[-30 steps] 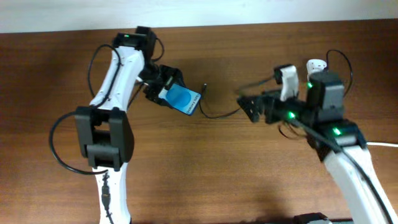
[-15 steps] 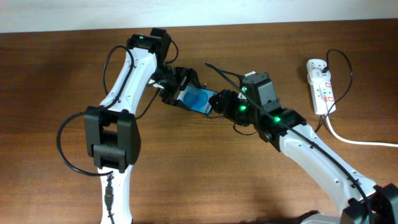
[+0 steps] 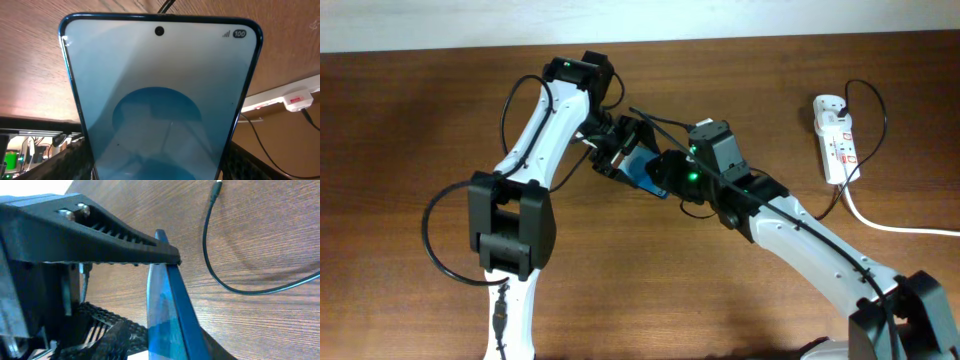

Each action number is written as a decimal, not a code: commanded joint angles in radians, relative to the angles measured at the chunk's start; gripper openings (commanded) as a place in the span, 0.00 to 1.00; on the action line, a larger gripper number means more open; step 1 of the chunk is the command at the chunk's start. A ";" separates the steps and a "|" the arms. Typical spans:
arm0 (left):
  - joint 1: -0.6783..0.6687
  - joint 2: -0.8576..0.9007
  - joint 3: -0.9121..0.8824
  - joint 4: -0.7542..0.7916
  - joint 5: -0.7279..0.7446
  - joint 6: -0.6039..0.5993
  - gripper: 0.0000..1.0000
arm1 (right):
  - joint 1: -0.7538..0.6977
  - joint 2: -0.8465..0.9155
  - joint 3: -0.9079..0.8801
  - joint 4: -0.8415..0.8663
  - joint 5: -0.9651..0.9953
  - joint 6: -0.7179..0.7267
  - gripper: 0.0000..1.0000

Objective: Plug charger to phone and switch on socket

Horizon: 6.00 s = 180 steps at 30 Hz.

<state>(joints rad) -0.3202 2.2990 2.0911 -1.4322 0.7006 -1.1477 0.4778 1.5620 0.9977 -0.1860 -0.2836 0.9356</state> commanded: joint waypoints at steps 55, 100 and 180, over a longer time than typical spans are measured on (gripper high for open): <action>0.194 -0.015 0.024 0.362 0.874 0.844 0.45 | -0.236 -0.115 0.134 0.260 0.048 0.183 0.04; 0.070 -0.040 0.021 1.073 0.453 0.010 0.39 | -0.060 0.064 0.149 0.453 0.196 0.809 0.04; 0.206 -0.038 -0.030 0.257 -0.051 0.662 0.00 | -0.426 0.064 0.149 -0.375 -0.168 -0.278 0.70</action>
<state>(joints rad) -0.1024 2.2948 2.0586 -1.1698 0.6964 -0.4309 0.0490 1.6310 1.1423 -0.5610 -0.4614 0.6727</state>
